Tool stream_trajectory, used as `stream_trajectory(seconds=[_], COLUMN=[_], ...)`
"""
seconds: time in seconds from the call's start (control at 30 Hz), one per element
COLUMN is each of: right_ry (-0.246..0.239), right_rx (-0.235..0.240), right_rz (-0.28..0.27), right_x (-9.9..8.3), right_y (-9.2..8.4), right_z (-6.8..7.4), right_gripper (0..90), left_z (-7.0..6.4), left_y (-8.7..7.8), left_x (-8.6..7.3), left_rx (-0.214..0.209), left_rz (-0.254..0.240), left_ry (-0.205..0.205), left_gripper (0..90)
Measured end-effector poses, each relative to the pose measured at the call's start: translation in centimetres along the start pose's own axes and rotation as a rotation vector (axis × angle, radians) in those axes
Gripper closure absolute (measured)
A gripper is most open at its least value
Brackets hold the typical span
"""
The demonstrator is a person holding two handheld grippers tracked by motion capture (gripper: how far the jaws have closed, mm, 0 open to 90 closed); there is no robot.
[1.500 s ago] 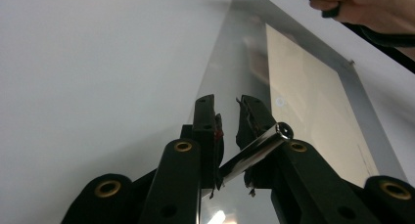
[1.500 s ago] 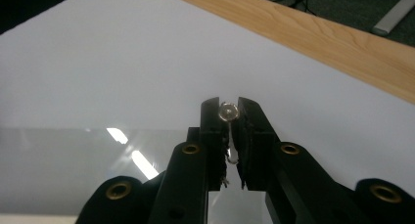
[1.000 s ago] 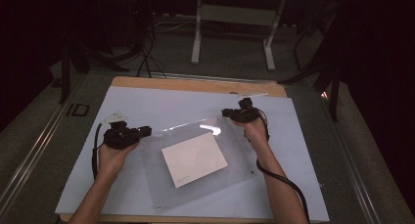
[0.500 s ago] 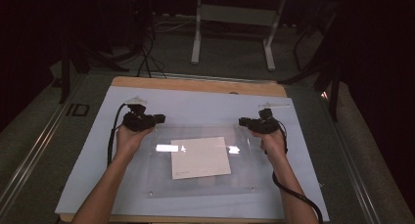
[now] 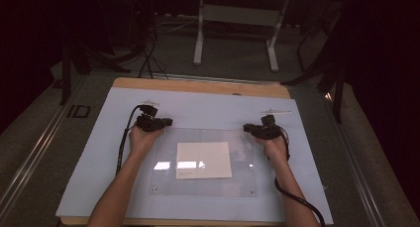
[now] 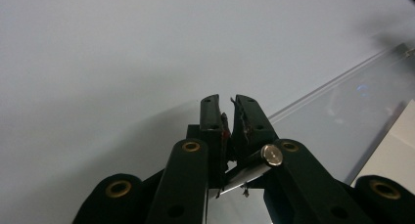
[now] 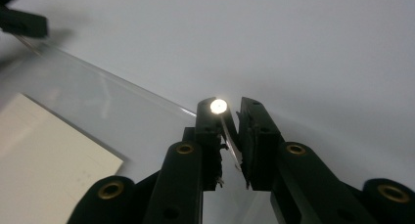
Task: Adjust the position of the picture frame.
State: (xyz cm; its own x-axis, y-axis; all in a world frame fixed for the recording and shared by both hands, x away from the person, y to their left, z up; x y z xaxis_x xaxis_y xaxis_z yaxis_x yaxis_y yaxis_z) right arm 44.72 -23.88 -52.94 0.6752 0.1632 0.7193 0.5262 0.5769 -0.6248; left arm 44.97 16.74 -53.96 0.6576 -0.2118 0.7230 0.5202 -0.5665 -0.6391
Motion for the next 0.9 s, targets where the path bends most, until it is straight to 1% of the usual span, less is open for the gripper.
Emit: stream_trajectory(seconds=[0.03,0.07,0.27,0.33,0.4,0.5,0.57,0.6,0.7,0.77,0.8,0.83,0.9], right_ry=[-0.003,0.008,0.003,0.007,0.003,0.011,0.011,0.012,0.009,0.007,0.009,0.011,0.006], right_rx=[-0.005,0.001,0.004,0.015,0.016,0.026,0.025,0.024,0.018,0.018,0.021,0.021,0.013], right_rz=[-0.007,-0.011,-0.038,-0.038,-0.04,-0.04,-0.04,-0.041,-0.041,-0.041,-0.04,-0.041,-0.044], right_x=[-0.2,-0.2,-0.5,-0.6,-0.6,-0.6,-0.7,-0.7,-0.7,-0.6,-0.6,-0.6,-0.6], right_y=[0.1,0.1,0.2,0.2,0.2,0.3,0.4,0.4,0.4,0.4,0.4,0.4,0.4], right_z=[0.0,-0.1,-0.1,-0.2,-0.2,-0.3,-0.3,-0.3,-0.2,-0.2,-0.3,-0.3,-0.2], right_gripper=[80.0,79.9,79.6,79.3,79.2,78.5,78.4,78.3,78.3,78.1,77.9,77.2,74.7], left_z=[0.1,0.1,0.2,0.1,0.0,0.1,0.3,0.4,0.6,0.5,0.4,0.4,0.3], left_y=[0.0,0.0,0.0,0.0,-0.1,-0.1,-0.1,-0.2,-0.6,-1.0,-1.2,-1.4,-1.8], left_x=[0.0,-0.1,-0.2,-0.2,-0.3,-0.4,-0.5,-0.6,-0.7,-0.8,-0.9,-0.9,-1.0], left_rx=[-0.002,-0.008,-0.021,-0.016,-0.007,-0.021,-0.038,-0.041,-0.04,-0.039,-0.028,-0.022,-0.015], left_rz=[-0.002,-0.006,-0.019,-0.02,-0.024,-0.037,-0.04,-0.045,-0.058,-0.059,-0.058,-0.06,-0.078], left_ry=[-0.005,-0.008,-0.022,-0.02,-0.015,-0.021,-0.034,-0.038,-0.042,-0.023,-0.012,-0.006,-0.002], left_gripper=[83.1,82.9,82.1,82.2,82.4,82.0,81.0,79.8,70.9,68.4,66.5,63.5,60.4])
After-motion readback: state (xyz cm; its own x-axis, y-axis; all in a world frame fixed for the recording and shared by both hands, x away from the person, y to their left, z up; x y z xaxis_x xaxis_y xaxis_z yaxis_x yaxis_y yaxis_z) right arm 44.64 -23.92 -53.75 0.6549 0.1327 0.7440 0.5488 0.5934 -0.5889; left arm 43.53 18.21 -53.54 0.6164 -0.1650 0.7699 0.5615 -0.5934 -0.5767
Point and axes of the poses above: each handheld gripper's, and its own axes: y roughly forward along the jaws, x roughly out of its top, z roughly to its left, the point moved 2 cm from there along y, roughly forward along the jaws, and after that the axes turned 3 degrees about y, right-handed, at the moved point
